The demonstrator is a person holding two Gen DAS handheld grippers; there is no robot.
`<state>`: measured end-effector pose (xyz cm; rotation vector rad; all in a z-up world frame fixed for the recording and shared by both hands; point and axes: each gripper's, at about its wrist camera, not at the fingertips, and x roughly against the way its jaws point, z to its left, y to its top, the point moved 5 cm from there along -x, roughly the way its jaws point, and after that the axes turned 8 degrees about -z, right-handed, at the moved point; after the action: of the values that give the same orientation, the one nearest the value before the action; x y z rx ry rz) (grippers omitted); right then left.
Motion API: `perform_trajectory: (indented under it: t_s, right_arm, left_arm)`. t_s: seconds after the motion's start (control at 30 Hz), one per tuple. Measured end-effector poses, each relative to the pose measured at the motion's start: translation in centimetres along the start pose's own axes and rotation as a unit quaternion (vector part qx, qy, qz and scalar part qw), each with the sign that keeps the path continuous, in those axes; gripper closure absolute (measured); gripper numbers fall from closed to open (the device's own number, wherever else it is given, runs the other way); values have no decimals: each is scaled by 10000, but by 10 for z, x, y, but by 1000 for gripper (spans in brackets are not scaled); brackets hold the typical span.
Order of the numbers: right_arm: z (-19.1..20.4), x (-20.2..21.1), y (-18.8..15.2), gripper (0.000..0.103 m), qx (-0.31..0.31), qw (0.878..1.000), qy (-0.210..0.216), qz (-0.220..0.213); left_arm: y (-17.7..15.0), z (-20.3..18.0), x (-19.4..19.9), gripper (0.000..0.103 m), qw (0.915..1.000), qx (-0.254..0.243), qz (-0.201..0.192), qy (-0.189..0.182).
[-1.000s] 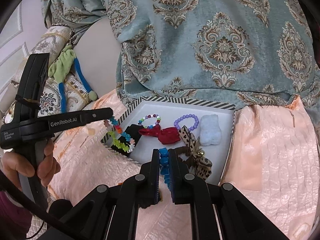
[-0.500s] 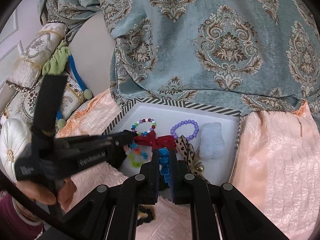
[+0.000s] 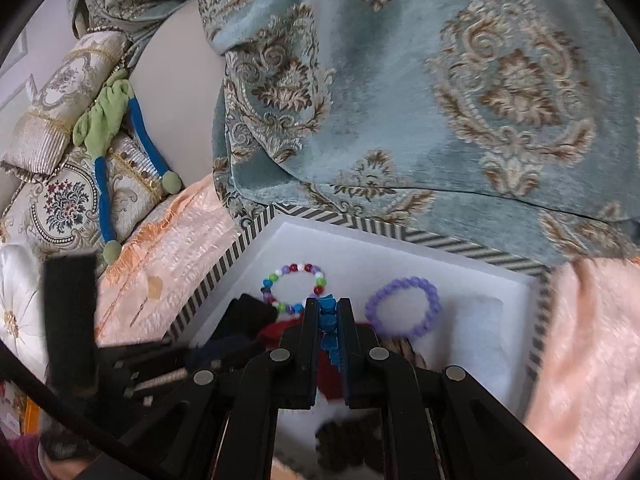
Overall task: Organize jewelry
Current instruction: 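Carry both bead strands over the tray, then release the teal strand and blue bracelet into the tray, opening both tools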
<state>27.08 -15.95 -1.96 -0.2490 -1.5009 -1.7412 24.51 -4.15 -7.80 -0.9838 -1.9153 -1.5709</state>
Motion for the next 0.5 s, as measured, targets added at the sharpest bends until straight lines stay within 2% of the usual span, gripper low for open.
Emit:
perform_trajectory:
  t_s: [0.23,0.43,0.5]
  right_arm:
    - [1,-49,15,95,-198,9996,149,125]
    - [-25,-88,15,95,-204,9986,-396,273]
    - [-29,-94,17,95,-215,9984,-435,293]
  left_arm:
    - [-1,3,-8,92,10000,-16,17,-23]
    - [3,5,-10,92,10000,21,-75,-46]
    - [4,5,-11,92,9999,43,-107,-52]
